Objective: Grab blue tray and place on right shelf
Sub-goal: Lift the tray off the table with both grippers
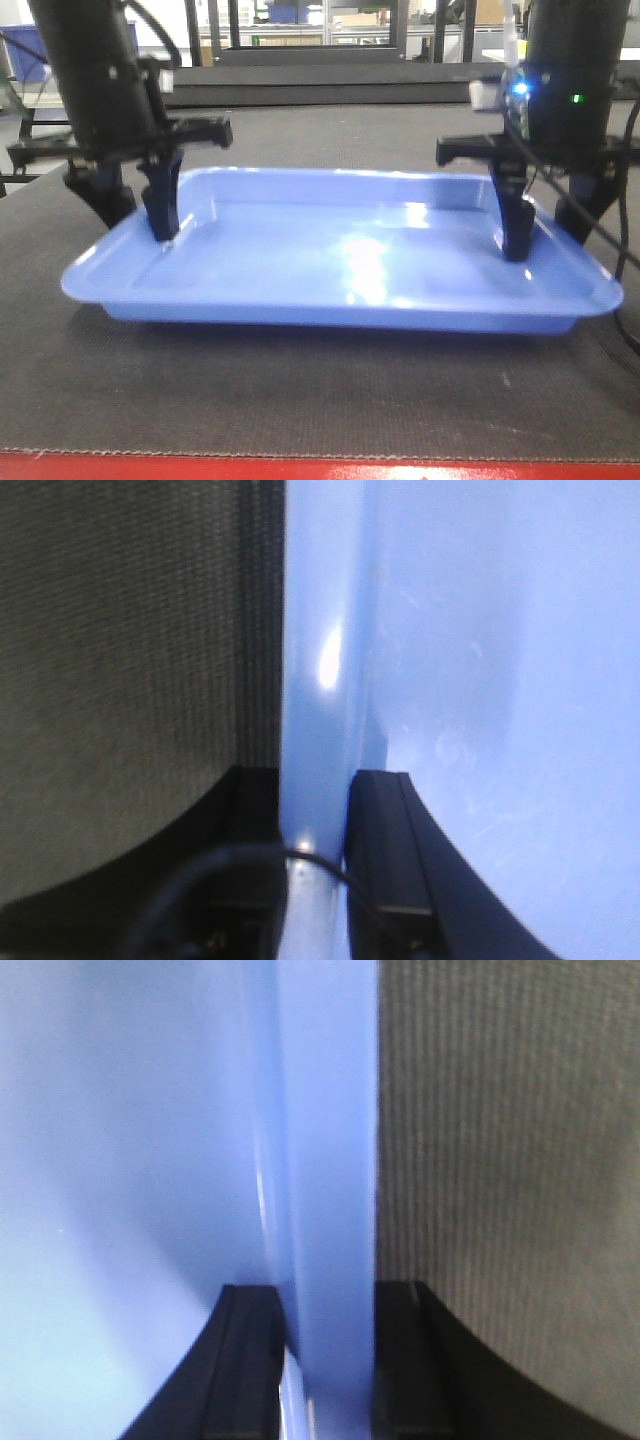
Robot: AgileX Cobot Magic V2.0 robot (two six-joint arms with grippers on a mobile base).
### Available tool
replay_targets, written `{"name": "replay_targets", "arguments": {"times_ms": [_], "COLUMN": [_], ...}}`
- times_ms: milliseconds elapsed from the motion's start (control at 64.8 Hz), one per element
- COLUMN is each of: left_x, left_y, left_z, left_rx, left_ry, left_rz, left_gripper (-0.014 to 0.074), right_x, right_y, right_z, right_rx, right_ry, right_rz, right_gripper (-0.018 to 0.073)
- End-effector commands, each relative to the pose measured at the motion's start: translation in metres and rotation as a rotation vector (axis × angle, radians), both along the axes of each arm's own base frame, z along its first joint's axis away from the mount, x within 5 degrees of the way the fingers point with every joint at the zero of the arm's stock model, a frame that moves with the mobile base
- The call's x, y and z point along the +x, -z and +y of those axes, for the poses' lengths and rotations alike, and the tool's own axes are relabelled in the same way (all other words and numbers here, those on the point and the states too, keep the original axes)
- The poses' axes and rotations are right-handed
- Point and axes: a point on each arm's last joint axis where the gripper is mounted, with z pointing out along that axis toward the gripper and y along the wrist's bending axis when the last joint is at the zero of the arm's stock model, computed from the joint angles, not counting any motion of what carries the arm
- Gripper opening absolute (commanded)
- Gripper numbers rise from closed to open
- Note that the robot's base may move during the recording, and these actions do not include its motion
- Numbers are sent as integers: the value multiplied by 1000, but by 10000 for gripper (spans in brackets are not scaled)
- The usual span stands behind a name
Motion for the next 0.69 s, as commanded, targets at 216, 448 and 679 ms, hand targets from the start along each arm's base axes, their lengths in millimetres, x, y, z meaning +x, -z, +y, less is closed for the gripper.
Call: {"name": "replay_targets", "arguments": {"times_ms": [216,448,679], "left_x": [-30,-60,-93], "left_y": [-80,-97,-101], "left_z": [12,16,18], "left_rx": [-57,-81,-104], "left_ry": [-41,-75,-91], "left_rz": [-89,-112,-129], "left_gripper": [20,20,20], "right_x": [-26,-49,-67], "right_y": [-78,-103,-119], "right_z": [3,19,25], "right_rx": [51,74,80], "right_ry": [2,-45,-69], "right_rz": [-174,-221,-250], "right_gripper": [193,193,193]}}
